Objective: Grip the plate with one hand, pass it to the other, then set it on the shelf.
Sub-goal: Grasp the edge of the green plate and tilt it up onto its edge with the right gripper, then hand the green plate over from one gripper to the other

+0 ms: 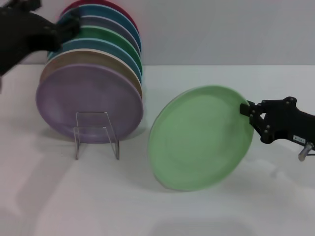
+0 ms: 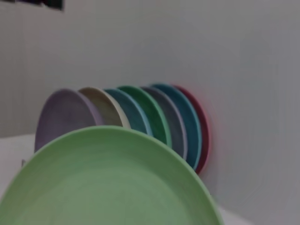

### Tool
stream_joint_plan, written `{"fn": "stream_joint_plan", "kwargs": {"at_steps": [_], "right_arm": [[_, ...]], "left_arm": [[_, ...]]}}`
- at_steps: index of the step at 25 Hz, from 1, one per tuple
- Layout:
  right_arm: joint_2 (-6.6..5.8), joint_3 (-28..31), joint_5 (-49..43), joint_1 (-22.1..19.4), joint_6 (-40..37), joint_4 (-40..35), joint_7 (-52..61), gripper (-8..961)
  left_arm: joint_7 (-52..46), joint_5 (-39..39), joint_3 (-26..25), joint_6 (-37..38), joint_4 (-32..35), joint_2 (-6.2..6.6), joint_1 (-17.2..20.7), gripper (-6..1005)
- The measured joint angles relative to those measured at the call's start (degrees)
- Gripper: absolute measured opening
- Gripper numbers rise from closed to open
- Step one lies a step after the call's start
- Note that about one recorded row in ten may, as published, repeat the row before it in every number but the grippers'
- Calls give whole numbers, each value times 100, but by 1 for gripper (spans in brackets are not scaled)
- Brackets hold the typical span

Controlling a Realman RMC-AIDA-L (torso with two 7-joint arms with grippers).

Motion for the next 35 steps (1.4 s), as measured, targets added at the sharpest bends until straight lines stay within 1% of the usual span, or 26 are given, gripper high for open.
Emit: {"fn": "stream_joint_plan", "kwargs": {"at_steps": [1,2,3,4,5,6,7,8,9,11,12,13,15,22,27,30,35], "right_arm": [[2,-17,303,-3,25,-224,-422,19],[-1,-16,749,27,77,-566,-981,19],[-1,-16,749,27,77,-566,-981,21],[-7,15,882,62,105,-695,-1123,22],[-6,49,944,90,128,-770,-1187,24],[-6,81,1021,113,146,-833,-1280,26],[0,98,1119,130,157,-903,-1480,28],[0,98,1119,130,157,-903,-1480,29],[1,102,1162,140,155,-939,-1560,31],[0,157,1243,200,135,-1028,-1635,35],[-7,225,1318,272,131,-1126,-1684,36],[-7,225,1318,272,131,-1126,-1684,38],[-10,262,1383,337,134,-1210,-1777,41],[-6,300,1408,514,152,-1342,-1893,53],[-17,304,1414,650,123,-1410,-1898,62],[-19,304,1416,682,123,-1427,-1898,67],[-7,295,1417,715,161,-1448,-1869,76]], "left_arm": [[199,-13,-1,-315,-137,-85,-47,797],[665,-120,-30,-921,-298,-297,-173,797],[665,-120,-30,-921,-298,-297,-173,797],[1029,-326,-110,-1255,-323,-464,-300,797],[1342,-586,-200,-1531,-328,-585,-407,797],[1734,-903,-341,-1838,-323,-739,-532,797],[2548,-1546,-644,-2381,-281,-1039,-747,797],[2548,-1546,-644,-2381,-281,-1039,-747,797],[2938,-1814,-798,-2606,-262,-1203,-817,797],[3587,-2053,-1041,-2957,-244,-1557,-900,797],[3809,-2084,-1108,-3108,-247,-1659,-957,797],[3809,-2084,-1108,-3108,-247,-1659,-957,797],[3836,-2152,-1112,-3196,-225,-1639,-1093,797],[4029,-2183,-1042,-3471,-78,-1651,-1215,793],[4217,-2202,-742,-3635,-49,-1650,-1247,793],[4254,-2204,-653,-3643,-52,-1649,-1251,792],[4393,-2165,-441,-3532,180,-1670,-1351,790]]}}
